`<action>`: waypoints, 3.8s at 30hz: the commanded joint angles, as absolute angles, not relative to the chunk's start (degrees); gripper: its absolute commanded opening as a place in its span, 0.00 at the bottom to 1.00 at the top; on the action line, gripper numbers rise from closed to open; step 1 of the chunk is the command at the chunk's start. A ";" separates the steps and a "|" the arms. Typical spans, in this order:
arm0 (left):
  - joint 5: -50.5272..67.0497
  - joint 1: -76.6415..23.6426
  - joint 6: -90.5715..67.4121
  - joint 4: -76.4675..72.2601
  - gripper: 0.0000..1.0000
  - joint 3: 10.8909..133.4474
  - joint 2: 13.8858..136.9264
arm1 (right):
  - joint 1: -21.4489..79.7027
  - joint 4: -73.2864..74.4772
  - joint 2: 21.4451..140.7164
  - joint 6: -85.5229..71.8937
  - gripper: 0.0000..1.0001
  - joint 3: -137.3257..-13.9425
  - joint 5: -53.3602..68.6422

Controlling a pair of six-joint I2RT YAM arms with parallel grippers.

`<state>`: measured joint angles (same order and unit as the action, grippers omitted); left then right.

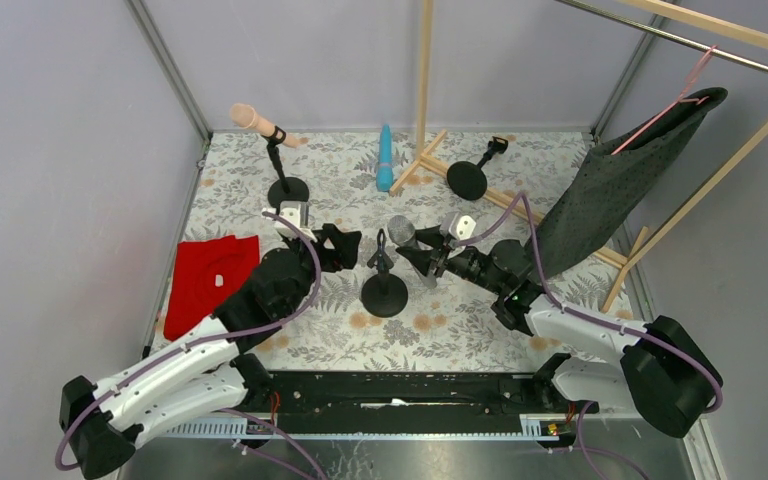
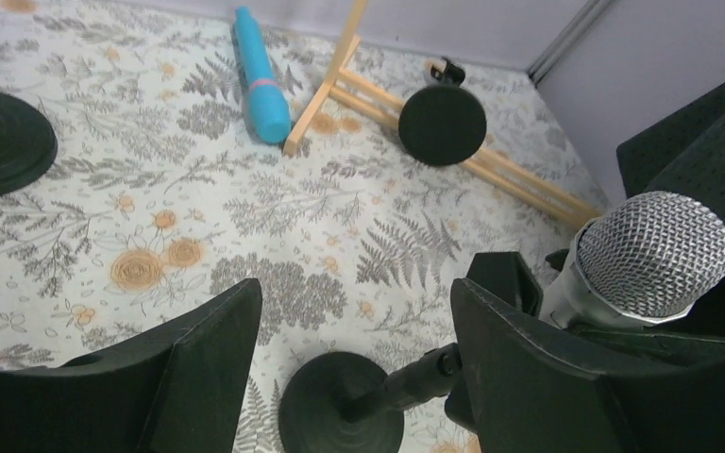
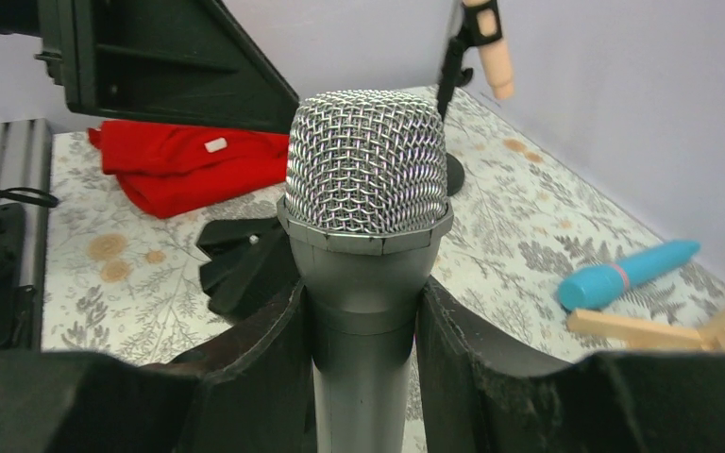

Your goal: Attach the microphones to the stand

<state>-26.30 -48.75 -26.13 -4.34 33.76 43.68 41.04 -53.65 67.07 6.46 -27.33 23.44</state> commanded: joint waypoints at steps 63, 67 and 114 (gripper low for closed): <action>-10.35 -43.05 -19.13 -9.49 0.99 52.52 71.40 | 69.08 -40.64 55.32 6.54 0.00 -27.98 -36.38; -15.72 -41.93 -20.14 -8.42 0.99 50.37 67.21 | 69.08 -36.25 52.59 9.10 0.00 -29.70 -37.00; 1.37 -52.89 -8.97 -2.78 0.99 55.43 58.08 | 69.00 -10.73 57.12 7.50 0.00 -50.70 -18.14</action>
<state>-5.10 -48.95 -8.86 0.45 52.56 57.01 68.71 -8.32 55.05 7.97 -47.11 -19.11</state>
